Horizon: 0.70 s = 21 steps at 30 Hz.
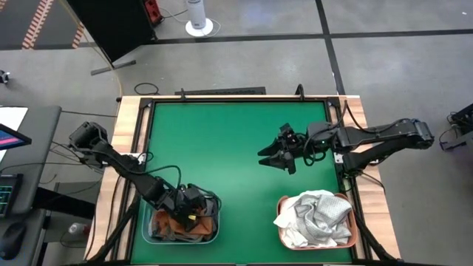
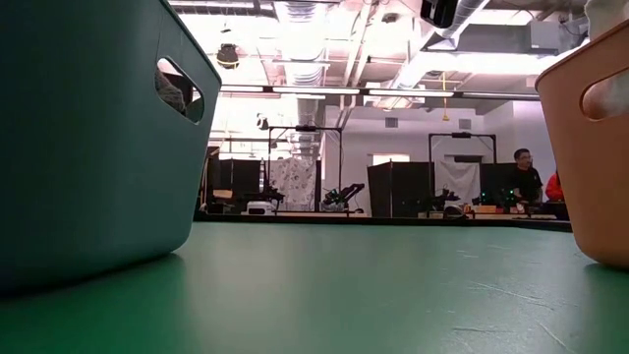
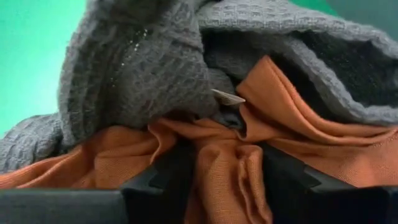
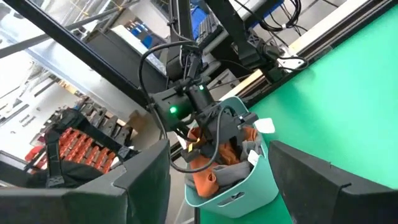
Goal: Sort towels by color in basket
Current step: Put the orange towel into the green bin
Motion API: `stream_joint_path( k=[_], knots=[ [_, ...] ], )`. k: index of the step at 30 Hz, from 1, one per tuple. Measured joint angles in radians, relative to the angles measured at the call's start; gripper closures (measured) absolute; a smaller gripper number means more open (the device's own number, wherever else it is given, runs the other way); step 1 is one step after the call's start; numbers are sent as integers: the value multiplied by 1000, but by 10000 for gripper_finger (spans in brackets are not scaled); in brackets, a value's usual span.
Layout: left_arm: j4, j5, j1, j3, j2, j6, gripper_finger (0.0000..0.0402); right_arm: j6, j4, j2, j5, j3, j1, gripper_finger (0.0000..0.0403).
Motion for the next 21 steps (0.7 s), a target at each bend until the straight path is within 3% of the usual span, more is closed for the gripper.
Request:
stream_joint_path(
  k=[4, 15, 21],
  knots=[
    [-13, 54, 5, 26, -21, 33, 242, 0, -1, 0, 0, 0, 1, 107],
    [-26, 66, -4, 231, -182, 311, 242, -19, -7, 0, 1, 0, 1, 107],
    [-199, -114, -21, 248, -235, 278, 242, -19, -16, 0, 1, 0, 1, 107]
  ],
)
